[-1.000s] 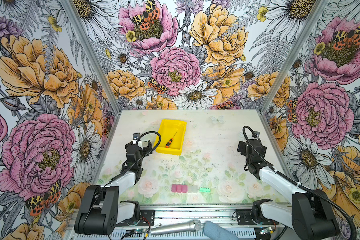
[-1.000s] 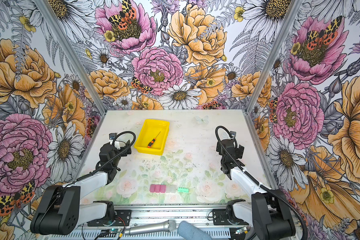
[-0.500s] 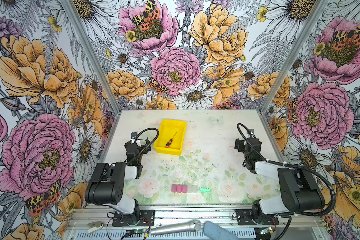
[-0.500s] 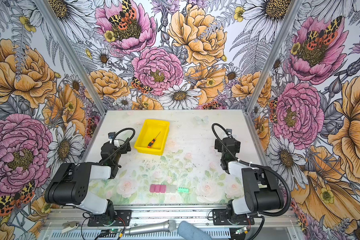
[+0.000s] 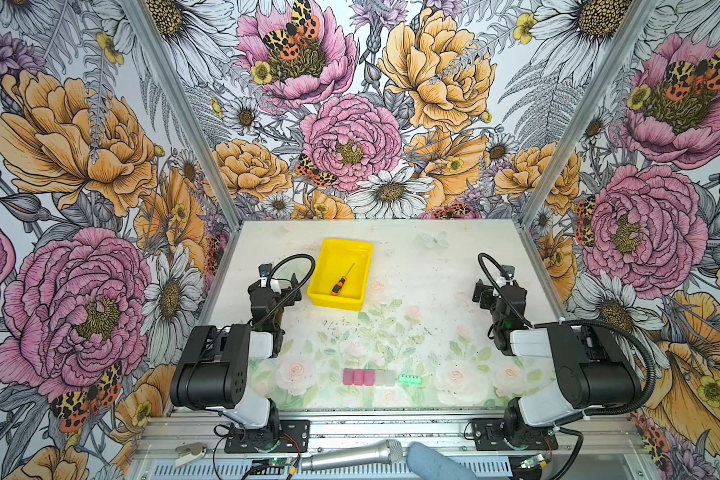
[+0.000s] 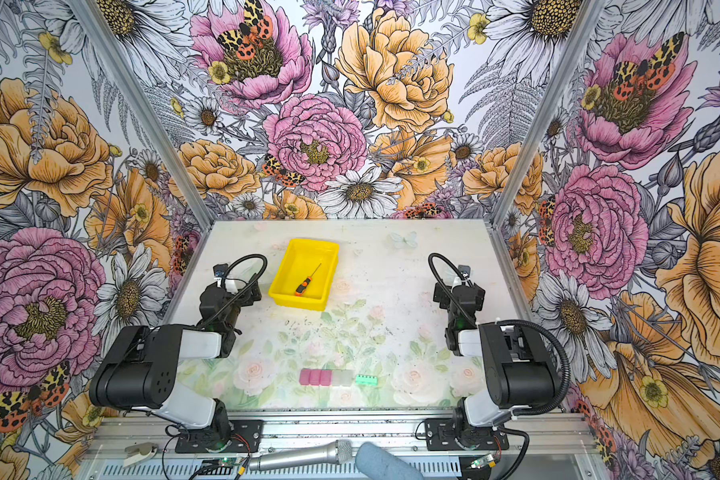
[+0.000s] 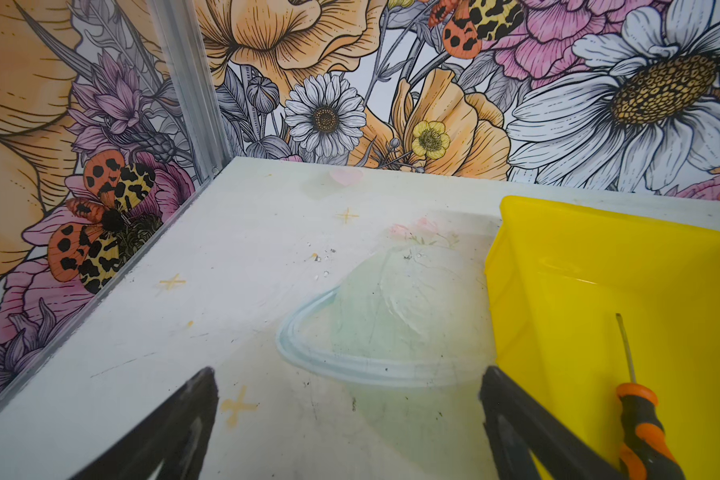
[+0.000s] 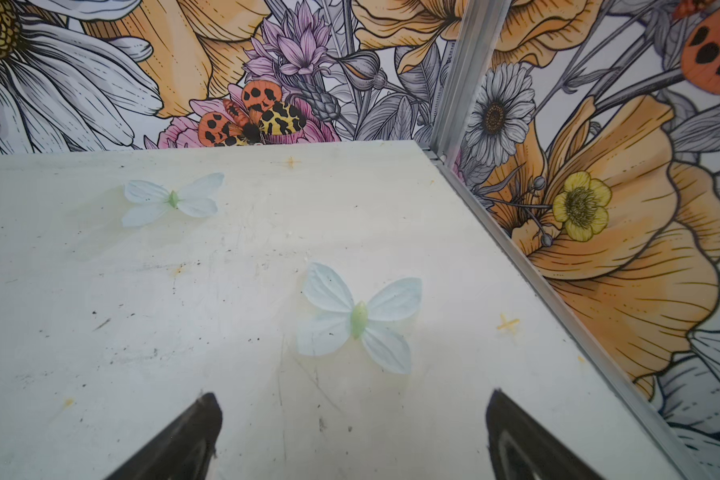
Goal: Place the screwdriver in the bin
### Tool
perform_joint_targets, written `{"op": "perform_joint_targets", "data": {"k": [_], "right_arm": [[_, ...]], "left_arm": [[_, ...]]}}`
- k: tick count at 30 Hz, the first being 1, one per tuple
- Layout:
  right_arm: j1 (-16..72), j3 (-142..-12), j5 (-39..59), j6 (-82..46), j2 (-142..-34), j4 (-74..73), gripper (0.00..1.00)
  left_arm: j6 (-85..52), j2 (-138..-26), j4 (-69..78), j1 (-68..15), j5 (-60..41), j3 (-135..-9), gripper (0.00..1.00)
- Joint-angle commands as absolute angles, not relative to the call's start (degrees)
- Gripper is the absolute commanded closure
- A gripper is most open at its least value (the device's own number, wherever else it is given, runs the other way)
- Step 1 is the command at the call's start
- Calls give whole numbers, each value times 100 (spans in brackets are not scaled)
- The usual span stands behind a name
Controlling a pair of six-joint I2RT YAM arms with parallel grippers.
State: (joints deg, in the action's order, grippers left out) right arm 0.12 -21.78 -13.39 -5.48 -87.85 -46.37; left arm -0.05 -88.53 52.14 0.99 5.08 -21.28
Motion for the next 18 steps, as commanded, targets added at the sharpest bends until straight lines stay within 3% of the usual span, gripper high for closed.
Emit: {"op": "perform_joint_targets", "data": {"k": [1,18], "right_arm": [[-17,-2191,-1251,-596,-8802,-5086,1],[-5,-2144,-1267,-610,-8780,-5107,0]], "left_arm": [[-27,-8872,5360,70,546,-2162,1],[50,-8876,5304,10,599,-2191,1]]}}
